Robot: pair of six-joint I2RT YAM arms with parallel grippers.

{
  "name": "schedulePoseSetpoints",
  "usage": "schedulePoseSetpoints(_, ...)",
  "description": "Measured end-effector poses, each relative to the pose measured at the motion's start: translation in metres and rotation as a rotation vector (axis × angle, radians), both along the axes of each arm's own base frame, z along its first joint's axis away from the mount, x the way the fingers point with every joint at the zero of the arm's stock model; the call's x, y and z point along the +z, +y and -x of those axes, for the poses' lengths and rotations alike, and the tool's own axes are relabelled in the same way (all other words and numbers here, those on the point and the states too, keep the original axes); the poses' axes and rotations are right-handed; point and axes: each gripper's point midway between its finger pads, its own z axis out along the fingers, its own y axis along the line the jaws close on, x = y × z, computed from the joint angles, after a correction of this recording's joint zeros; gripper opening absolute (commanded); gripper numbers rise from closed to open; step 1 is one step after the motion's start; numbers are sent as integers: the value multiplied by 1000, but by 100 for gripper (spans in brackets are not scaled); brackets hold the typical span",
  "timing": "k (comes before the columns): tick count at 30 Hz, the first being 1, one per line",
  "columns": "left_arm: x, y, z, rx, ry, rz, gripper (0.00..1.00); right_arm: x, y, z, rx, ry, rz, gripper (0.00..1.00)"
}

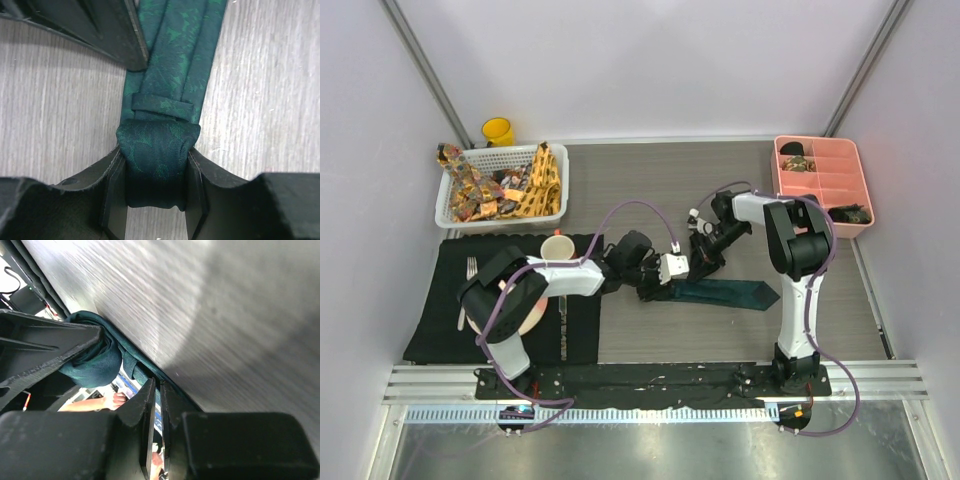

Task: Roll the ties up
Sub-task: Roll the tie at the center of the board.

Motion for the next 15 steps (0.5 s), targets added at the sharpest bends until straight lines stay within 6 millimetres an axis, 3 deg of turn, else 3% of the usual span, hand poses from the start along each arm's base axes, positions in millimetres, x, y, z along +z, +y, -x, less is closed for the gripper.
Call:
schedulePoseSetpoints(5,-3,1,-5,9,-11,-23,34,3,1,-21,25,-75,5,21)
schedulePoseSetpoints(8,-3,0,-7,24,3,-37,35,8,1,-39,42,-155,8,31)
schedulePoseSetpoints(9,-3,0,-7,30,7,-39,38,11,2,-44,43,-174,1,42)
schedulePoseSetpoints(11,-3,1,-7,38,12,-41,41,21,5,-46,40,-191,-30,48)
schedulePoseSetpoints(15,-4,1,-7,49,21,-40,46,50,17,-33,9,-171,-145,49)
